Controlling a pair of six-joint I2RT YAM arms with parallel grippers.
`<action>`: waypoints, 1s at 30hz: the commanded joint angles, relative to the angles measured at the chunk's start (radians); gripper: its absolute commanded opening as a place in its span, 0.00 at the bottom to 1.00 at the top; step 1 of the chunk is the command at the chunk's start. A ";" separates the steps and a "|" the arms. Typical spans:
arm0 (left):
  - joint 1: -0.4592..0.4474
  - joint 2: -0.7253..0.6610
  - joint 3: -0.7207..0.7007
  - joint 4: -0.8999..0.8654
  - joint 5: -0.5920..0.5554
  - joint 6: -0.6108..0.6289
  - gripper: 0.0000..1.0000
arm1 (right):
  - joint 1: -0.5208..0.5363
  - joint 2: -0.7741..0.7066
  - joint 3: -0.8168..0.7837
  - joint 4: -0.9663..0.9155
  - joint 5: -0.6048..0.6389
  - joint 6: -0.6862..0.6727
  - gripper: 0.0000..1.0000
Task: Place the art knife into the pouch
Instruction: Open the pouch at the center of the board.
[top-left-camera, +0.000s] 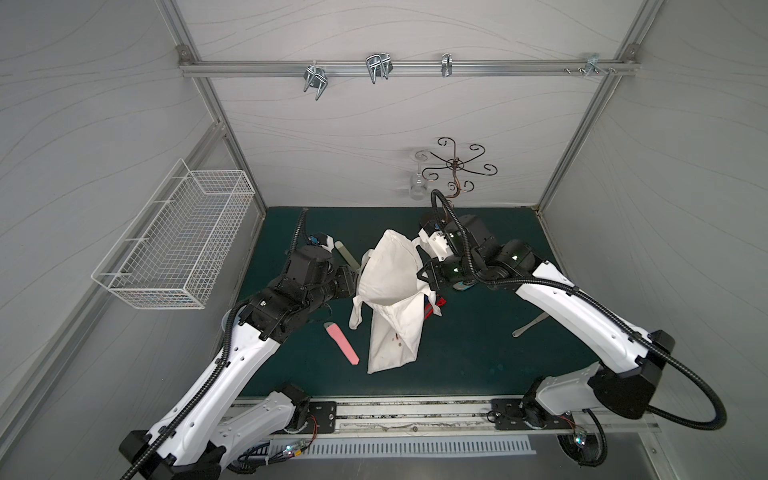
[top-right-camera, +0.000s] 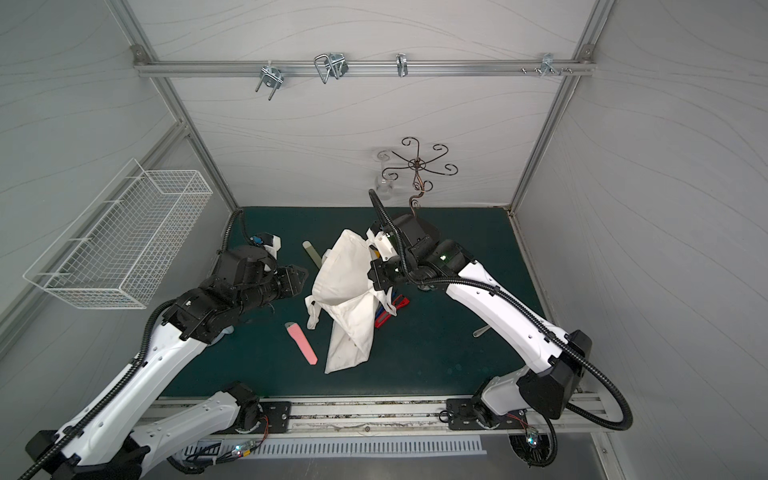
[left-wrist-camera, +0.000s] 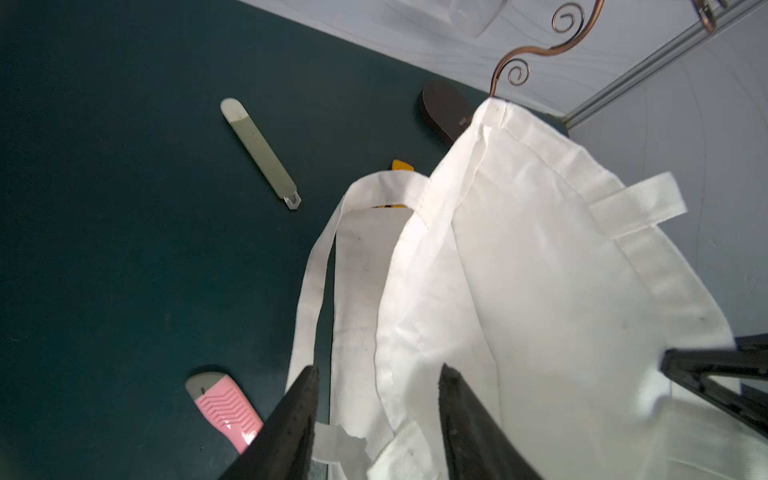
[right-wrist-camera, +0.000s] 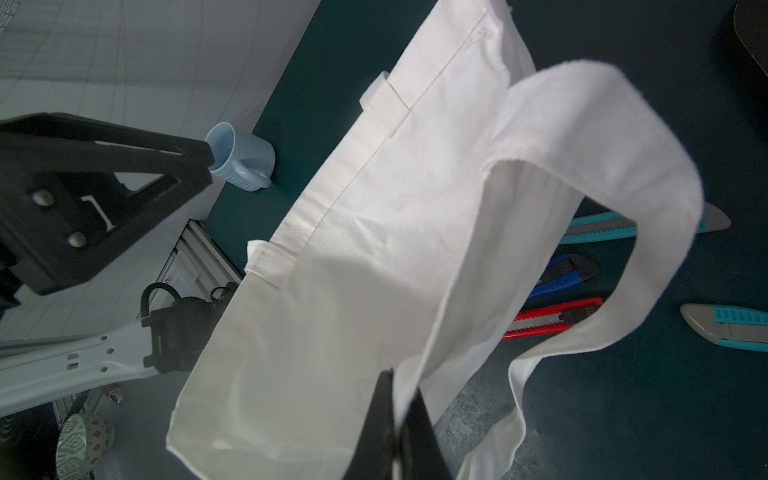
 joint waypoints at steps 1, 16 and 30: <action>0.031 0.003 -0.045 0.098 0.117 -0.022 0.51 | -0.004 0.002 0.030 -0.020 0.018 -0.021 0.00; 0.040 0.067 -0.187 0.321 0.228 -0.038 0.56 | -0.004 0.008 0.053 -0.050 0.034 -0.033 0.00; 0.074 0.220 0.003 0.408 0.305 -0.034 0.00 | -0.030 0.045 0.086 -0.074 0.055 -0.064 0.00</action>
